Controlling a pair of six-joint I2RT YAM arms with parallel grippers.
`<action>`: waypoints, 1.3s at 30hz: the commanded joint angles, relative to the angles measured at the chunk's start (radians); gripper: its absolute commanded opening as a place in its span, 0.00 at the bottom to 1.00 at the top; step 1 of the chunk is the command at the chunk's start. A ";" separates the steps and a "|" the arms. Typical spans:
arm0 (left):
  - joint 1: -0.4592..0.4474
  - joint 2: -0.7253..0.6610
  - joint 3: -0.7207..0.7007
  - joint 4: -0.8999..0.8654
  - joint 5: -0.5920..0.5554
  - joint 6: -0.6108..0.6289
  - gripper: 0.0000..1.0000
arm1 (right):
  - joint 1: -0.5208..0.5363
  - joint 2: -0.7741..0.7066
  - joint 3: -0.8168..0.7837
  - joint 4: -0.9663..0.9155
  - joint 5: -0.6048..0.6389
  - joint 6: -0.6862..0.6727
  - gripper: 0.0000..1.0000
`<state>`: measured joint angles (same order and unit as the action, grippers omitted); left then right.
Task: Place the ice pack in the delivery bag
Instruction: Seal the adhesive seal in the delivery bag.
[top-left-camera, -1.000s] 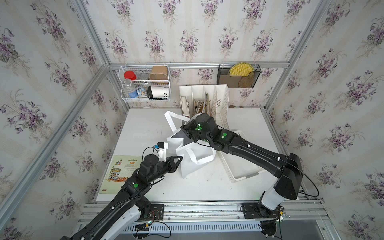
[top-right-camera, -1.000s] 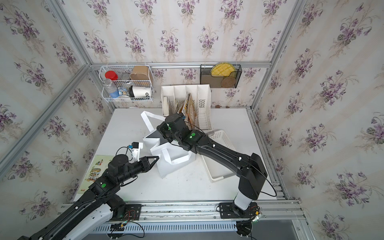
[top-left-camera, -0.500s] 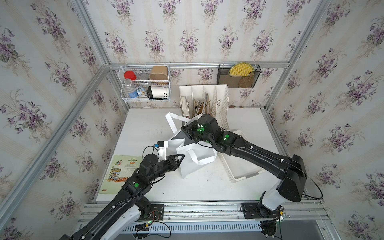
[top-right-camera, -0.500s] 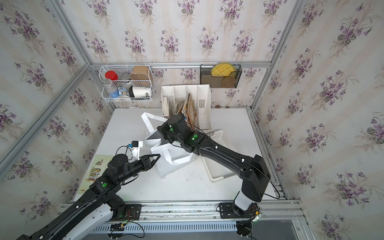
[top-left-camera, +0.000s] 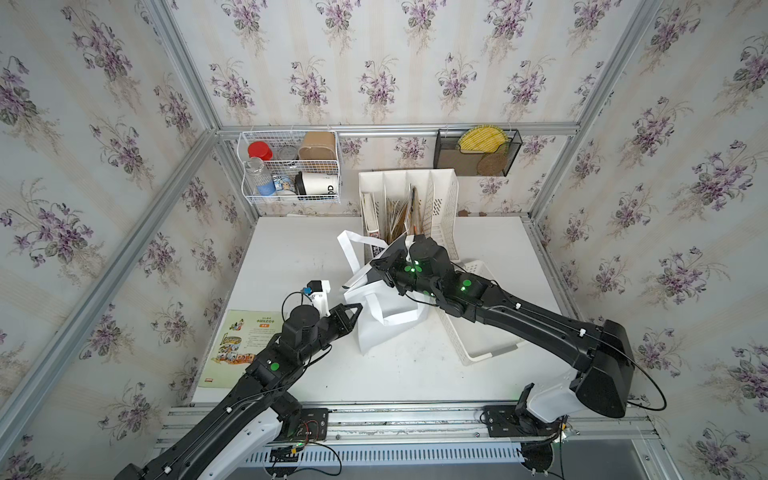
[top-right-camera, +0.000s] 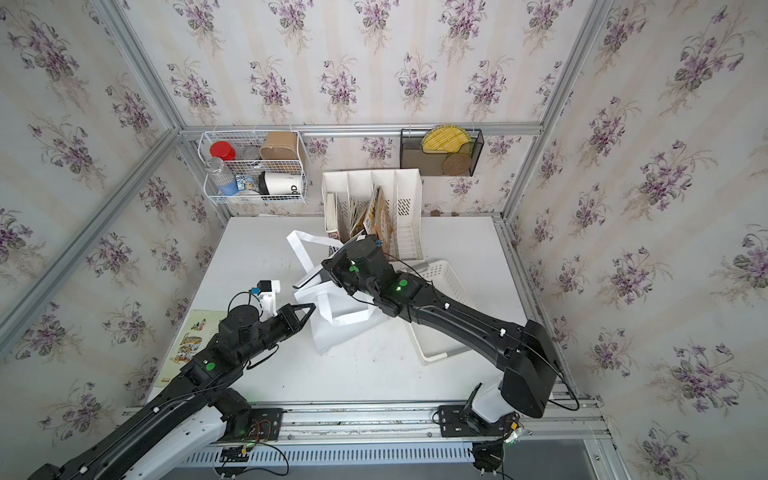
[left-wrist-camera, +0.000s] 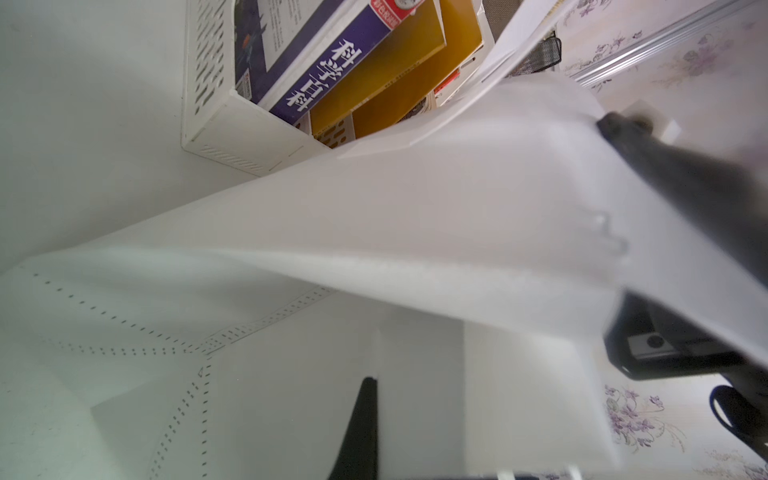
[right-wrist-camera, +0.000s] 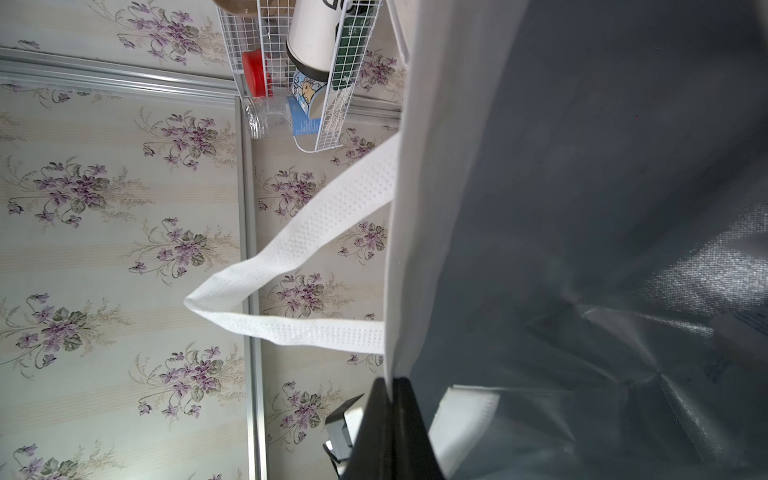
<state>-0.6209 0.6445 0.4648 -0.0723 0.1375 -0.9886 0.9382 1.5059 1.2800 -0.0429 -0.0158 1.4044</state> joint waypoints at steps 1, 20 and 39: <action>0.003 -0.005 0.006 0.018 -0.080 -0.048 0.00 | 0.013 -0.013 -0.008 0.037 0.001 -0.024 0.00; 0.004 0.028 0.004 0.068 -0.089 -0.113 0.00 | 0.094 -0.035 -0.058 -0.021 0.077 -0.071 0.00; 0.004 -0.005 -0.029 0.179 -0.012 -0.104 0.20 | 0.126 0.004 -0.078 -0.047 0.220 -0.172 0.00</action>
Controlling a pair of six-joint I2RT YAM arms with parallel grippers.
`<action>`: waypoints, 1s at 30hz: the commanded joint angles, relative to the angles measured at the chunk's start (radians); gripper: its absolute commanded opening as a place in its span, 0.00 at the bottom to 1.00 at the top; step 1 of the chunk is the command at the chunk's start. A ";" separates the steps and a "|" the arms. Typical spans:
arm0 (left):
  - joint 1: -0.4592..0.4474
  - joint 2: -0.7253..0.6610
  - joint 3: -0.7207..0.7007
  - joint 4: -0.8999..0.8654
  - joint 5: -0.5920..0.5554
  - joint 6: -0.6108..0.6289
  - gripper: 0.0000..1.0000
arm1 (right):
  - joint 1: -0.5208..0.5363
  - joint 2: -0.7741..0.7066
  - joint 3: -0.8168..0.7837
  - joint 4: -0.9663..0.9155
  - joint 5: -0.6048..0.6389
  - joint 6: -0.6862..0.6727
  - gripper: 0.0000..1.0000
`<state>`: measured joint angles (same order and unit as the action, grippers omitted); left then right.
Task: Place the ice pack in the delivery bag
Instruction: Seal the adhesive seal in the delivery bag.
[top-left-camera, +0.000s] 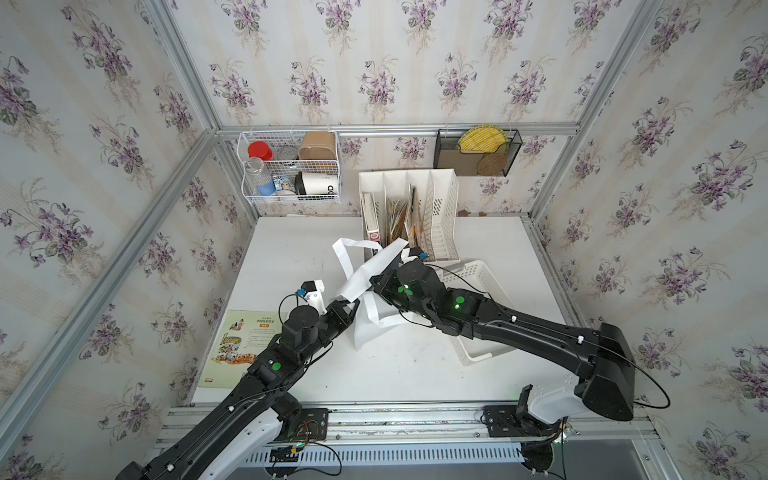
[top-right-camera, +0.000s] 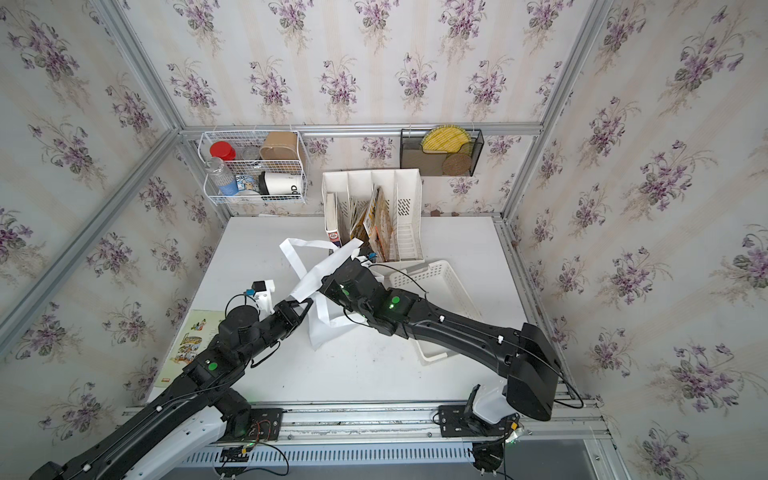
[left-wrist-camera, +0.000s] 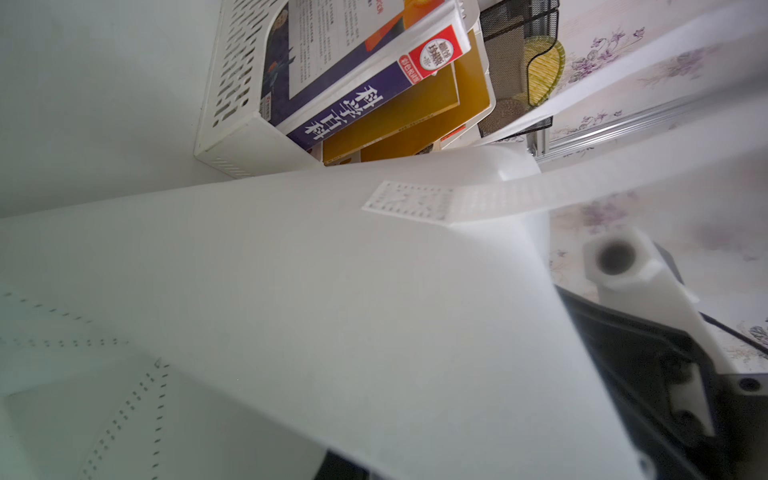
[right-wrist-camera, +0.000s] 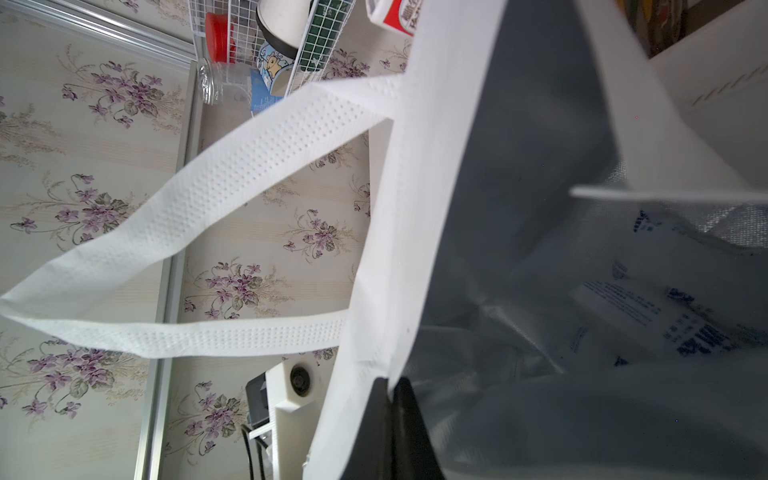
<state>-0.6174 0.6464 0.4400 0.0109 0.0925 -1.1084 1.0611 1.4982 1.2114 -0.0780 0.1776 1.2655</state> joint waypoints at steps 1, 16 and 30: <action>0.001 -0.007 -0.007 0.103 0.040 0.019 0.22 | 0.003 0.017 -0.008 -0.006 0.026 -0.037 0.00; 0.002 0.037 -0.068 0.234 0.058 0.102 0.57 | 0.010 -0.001 0.034 0.009 0.023 -0.081 0.00; 0.002 0.087 -0.102 0.385 -0.017 -0.016 0.64 | 0.058 -0.018 0.080 -0.082 0.087 -0.095 0.00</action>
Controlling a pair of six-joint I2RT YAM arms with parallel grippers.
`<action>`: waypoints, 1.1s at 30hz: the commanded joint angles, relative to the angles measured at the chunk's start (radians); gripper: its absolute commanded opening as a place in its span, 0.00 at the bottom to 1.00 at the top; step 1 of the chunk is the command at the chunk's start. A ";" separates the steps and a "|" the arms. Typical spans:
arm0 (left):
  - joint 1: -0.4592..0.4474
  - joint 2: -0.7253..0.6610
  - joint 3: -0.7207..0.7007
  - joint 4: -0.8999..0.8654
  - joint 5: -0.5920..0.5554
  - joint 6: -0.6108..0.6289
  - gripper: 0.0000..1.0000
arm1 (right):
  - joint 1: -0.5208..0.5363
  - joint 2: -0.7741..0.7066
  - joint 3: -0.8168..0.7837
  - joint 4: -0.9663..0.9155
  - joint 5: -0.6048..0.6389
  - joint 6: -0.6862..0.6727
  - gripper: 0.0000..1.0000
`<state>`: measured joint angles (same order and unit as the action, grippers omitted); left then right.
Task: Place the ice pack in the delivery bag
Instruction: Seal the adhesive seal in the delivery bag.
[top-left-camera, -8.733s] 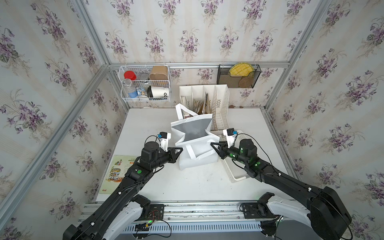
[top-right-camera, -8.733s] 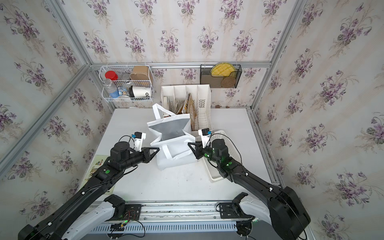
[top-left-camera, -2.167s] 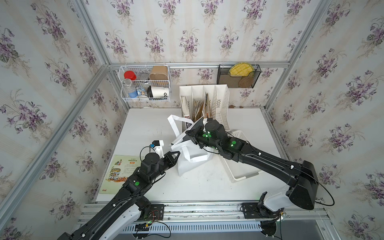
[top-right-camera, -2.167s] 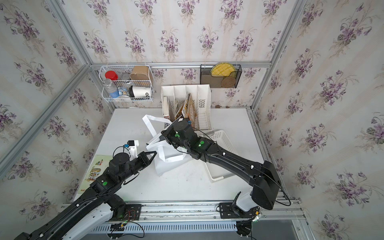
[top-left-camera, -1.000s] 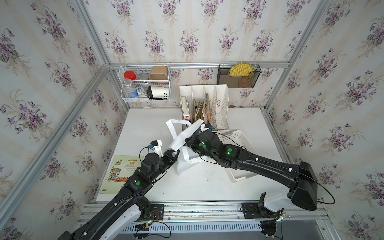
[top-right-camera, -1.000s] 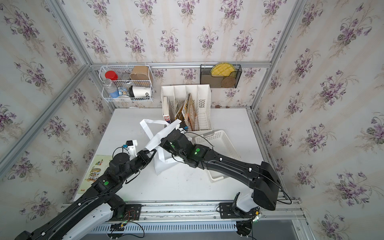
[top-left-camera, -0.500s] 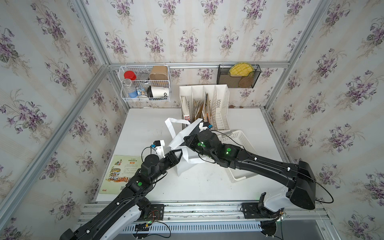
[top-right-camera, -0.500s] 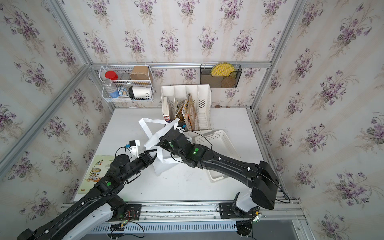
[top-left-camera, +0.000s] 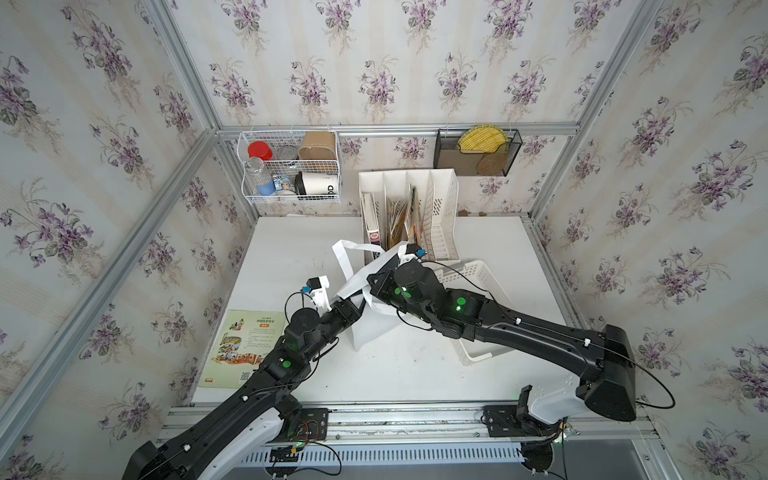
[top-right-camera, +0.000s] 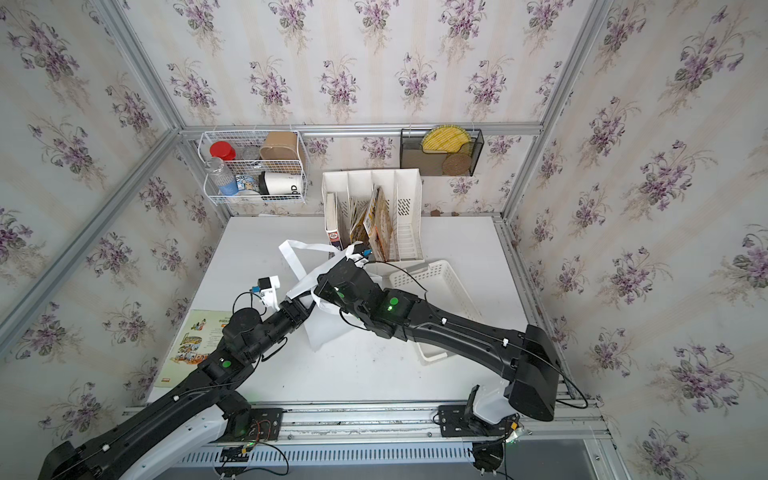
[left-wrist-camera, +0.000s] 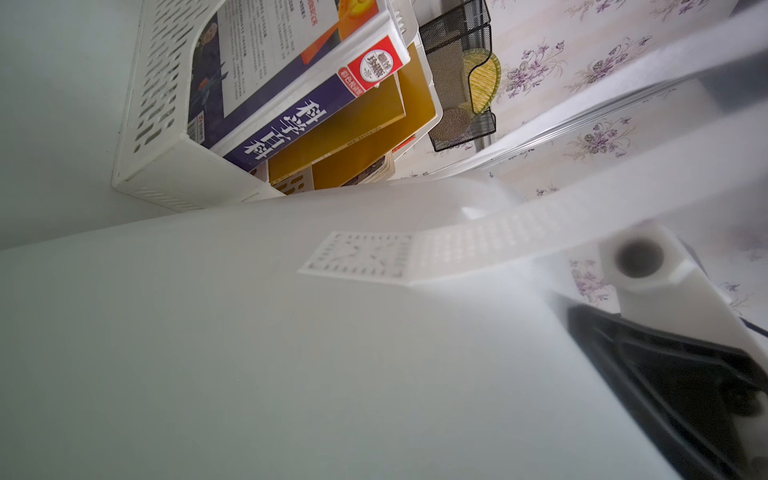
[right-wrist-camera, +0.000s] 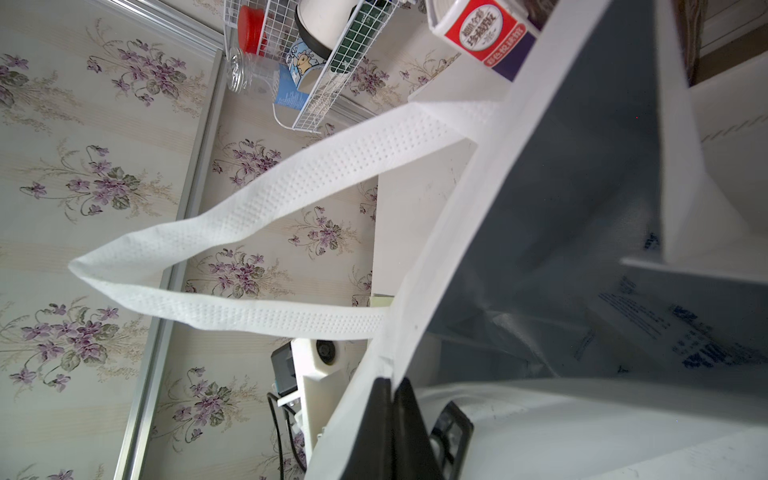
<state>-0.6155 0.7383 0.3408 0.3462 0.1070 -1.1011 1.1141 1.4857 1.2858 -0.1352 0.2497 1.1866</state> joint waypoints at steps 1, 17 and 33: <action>0.000 -0.011 -0.003 0.038 -0.039 -0.024 0.64 | 0.006 -0.005 0.003 -0.029 0.016 -0.015 0.00; 0.000 -0.032 -0.005 -0.055 -0.055 -0.047 0.63 | 0.021 0.022 -0.092 0.014 0.052 -0.001 0.00; 0.000 -0.242 -0.006 -0.294 0.167 0.044 0.62 | 0.007 0.010 -0.154 0.241 0.049 -0.115 0.00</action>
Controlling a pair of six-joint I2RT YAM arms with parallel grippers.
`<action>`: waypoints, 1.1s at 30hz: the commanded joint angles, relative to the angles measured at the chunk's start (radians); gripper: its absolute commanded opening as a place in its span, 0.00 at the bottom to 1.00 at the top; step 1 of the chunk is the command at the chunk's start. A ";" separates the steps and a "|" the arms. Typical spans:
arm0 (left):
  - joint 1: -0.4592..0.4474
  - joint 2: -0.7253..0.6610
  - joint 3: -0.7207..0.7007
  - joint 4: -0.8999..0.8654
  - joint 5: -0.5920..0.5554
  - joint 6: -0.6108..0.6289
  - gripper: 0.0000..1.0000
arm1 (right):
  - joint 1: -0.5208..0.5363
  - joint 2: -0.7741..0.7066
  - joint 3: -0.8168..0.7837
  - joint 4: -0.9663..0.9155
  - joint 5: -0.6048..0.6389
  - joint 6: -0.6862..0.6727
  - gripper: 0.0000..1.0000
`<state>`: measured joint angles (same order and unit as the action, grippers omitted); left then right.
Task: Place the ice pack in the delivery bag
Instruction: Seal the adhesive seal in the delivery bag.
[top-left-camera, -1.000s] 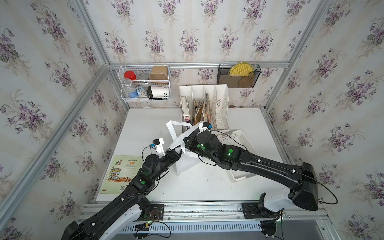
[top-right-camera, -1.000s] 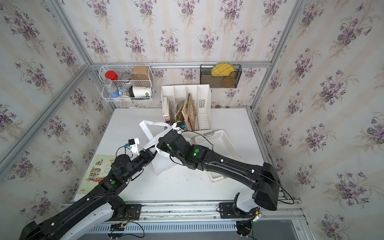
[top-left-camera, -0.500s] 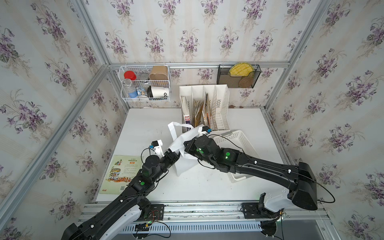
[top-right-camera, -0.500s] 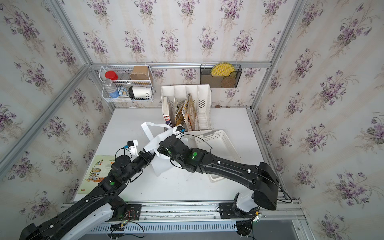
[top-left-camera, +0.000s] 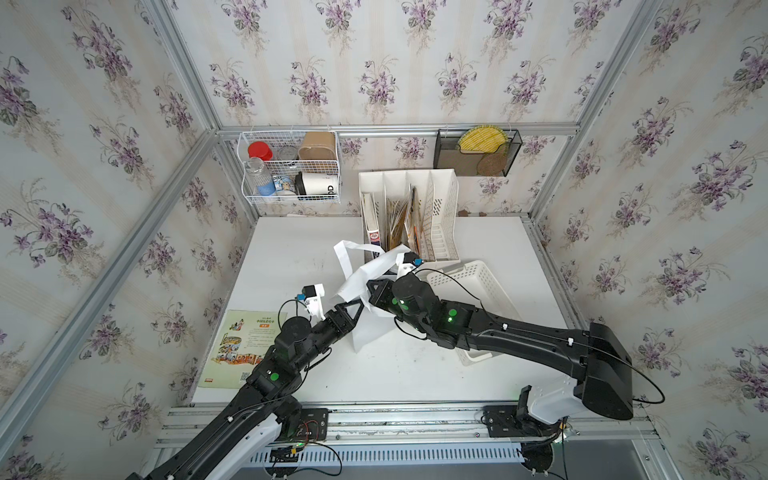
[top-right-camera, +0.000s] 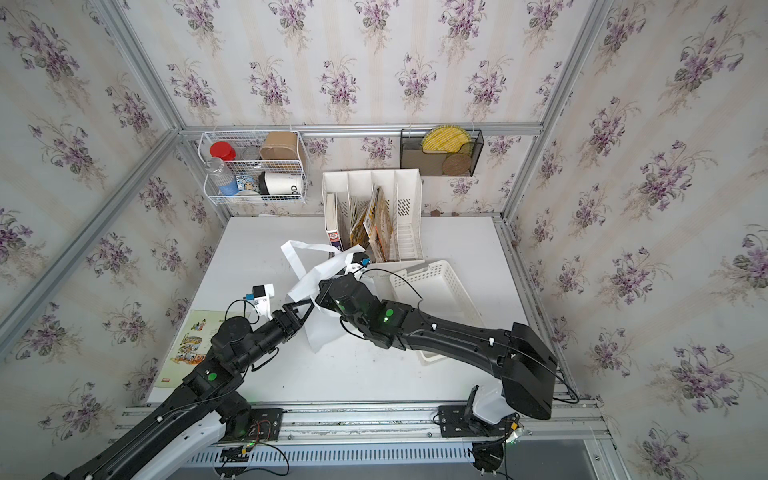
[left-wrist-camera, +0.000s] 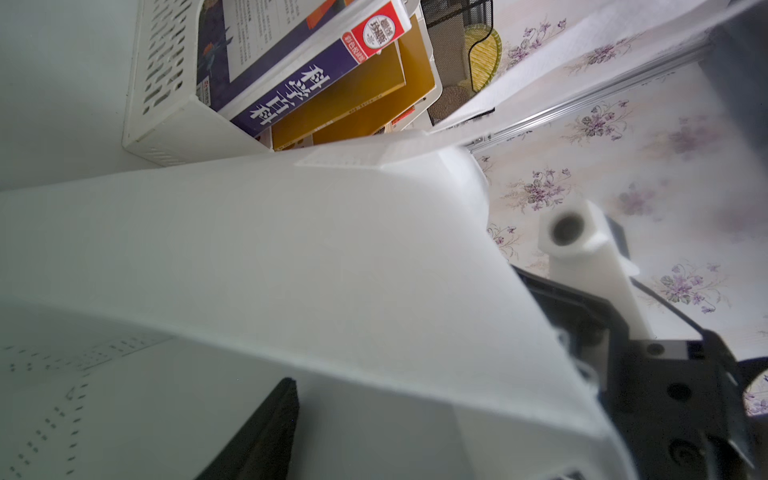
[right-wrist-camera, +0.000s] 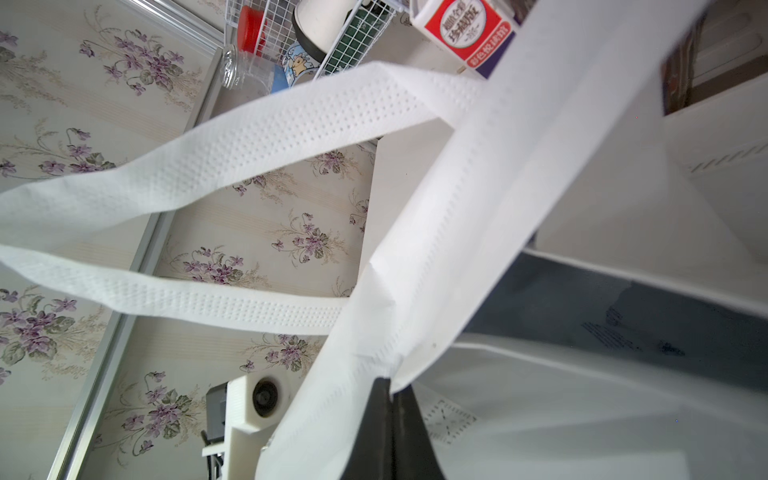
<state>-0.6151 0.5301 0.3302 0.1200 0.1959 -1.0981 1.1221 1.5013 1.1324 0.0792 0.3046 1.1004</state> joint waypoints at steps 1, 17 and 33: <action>0.000 -0.053 0.006 -0.090 0.091 0.044 0.61 | -0.002 -0.004 0.001 0.026 -0.009 -0.028 0.00; -0.001 -0.344 0.033 -0.263 0.151 0.035 0.53 | -0.004 0.018 0.002 0.028 -0.042 -0.025 0.00; -0.048 -0.094 0.062 -0.087 -0.003 0.114 0.54 | -0.005 0.020 -0.001 0.034 -0.062 -0.021 0.00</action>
<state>-0.6621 0.4335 0.3794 0.0399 0.2977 -1.0302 1.1160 1.5177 1.1343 0.1154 0.2531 1.0916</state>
